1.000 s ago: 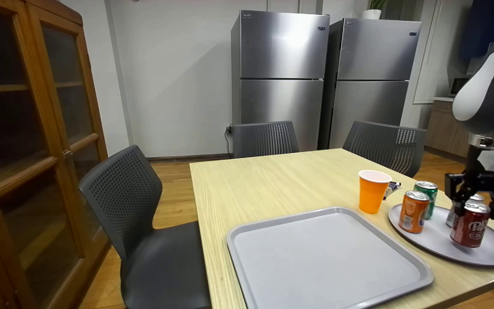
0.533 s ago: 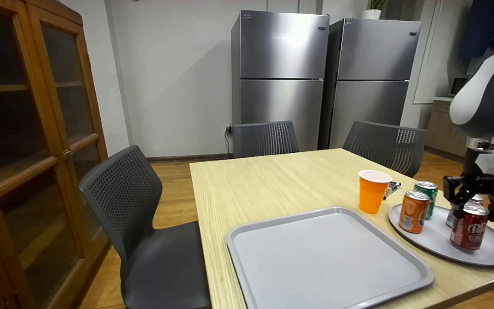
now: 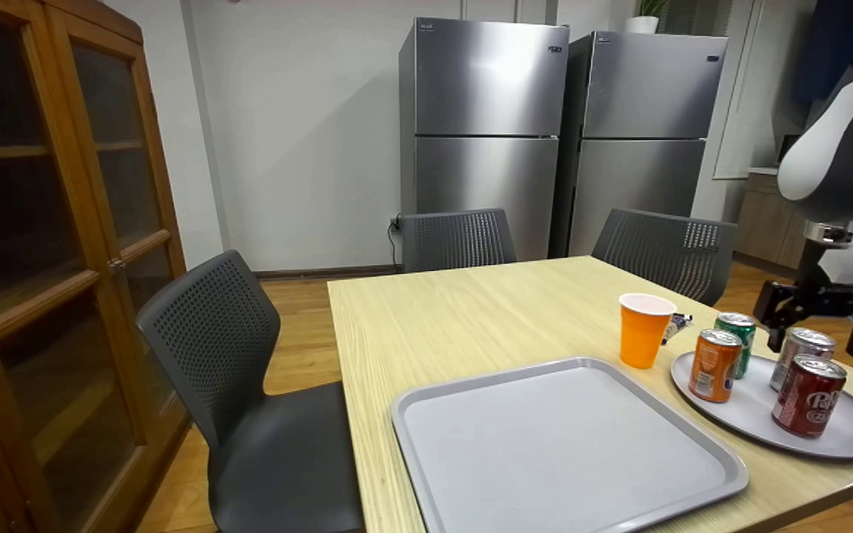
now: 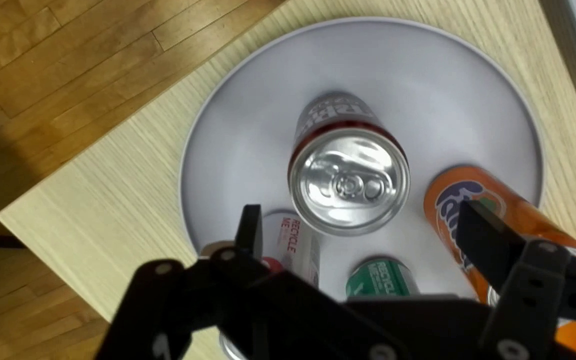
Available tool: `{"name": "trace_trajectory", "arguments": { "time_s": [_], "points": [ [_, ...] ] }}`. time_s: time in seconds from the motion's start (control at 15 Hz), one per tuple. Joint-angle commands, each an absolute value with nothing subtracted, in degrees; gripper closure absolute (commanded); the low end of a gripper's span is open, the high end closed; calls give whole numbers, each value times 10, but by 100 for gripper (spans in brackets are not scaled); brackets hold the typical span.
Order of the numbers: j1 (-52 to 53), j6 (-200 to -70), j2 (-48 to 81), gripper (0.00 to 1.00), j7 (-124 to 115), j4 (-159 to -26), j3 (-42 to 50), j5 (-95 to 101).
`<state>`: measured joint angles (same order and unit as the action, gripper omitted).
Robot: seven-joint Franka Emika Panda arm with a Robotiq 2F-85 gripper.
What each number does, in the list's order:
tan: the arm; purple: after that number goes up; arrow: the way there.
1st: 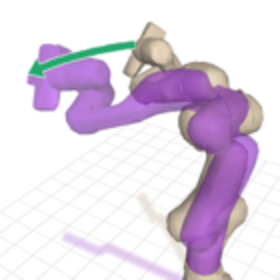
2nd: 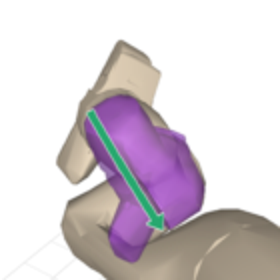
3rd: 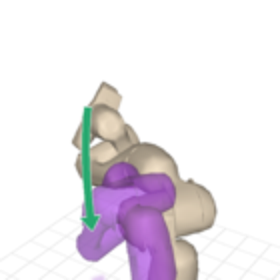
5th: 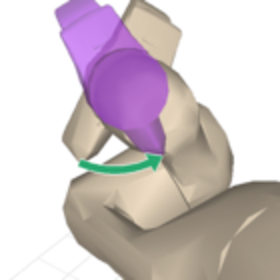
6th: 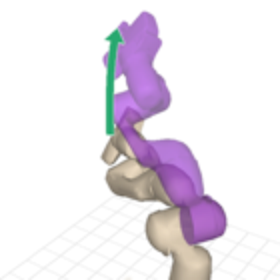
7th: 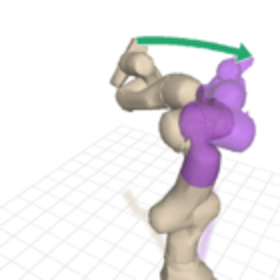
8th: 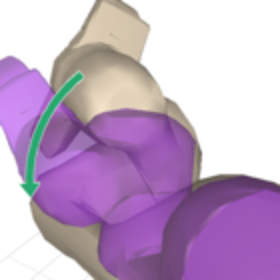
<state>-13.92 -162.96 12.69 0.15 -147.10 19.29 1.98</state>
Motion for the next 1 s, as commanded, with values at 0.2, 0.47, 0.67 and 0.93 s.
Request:
{"name": "trace_trajectory", "arguments": {
  "time_s": [0.2,0.47,0.67,0.93],
  "points": [
    [-132,-1632,24,0,-21,-1496,205,87],
    [-134,-1629,-29,0,-45,-1509,190,143],
    [-136,-1627,-63,0,-68,-1521,163,176],
    [-135,-1619,-94,0,-112,-1530,109,197]
  ]
}}
